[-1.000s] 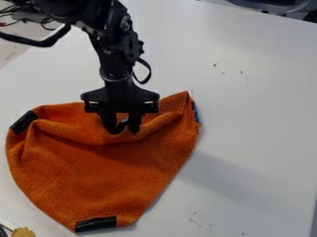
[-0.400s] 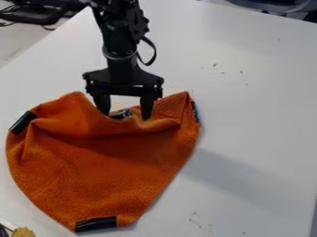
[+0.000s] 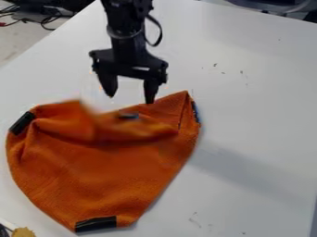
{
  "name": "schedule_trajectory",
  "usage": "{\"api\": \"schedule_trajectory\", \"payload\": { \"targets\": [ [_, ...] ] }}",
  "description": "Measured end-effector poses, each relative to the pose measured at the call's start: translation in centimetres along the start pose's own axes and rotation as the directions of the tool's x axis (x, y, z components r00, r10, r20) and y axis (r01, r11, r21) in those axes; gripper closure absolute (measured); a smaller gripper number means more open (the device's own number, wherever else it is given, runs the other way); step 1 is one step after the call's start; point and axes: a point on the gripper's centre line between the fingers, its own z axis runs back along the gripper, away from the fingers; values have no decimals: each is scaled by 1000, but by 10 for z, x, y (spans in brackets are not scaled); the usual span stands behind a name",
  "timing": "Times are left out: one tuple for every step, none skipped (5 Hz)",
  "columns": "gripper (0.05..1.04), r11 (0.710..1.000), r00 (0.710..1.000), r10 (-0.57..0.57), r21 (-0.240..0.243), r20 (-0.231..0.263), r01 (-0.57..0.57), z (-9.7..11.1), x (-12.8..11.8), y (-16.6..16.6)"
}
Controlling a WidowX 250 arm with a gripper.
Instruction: Fold the cloth from the top to the bottom
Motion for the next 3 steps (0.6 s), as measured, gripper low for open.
{"api": "schedule_trajectory", "payload": {
  "targets": [
    [81, 1000, 999, -30, -1, 13, 30, 10, 10, 3],
    [81, 999, 999, -39, 9, 18, 39, 17, 15, 4],
    [81, 999, 999, -46, 10, -12, 46, 11, 14, 4]
  ]
}}
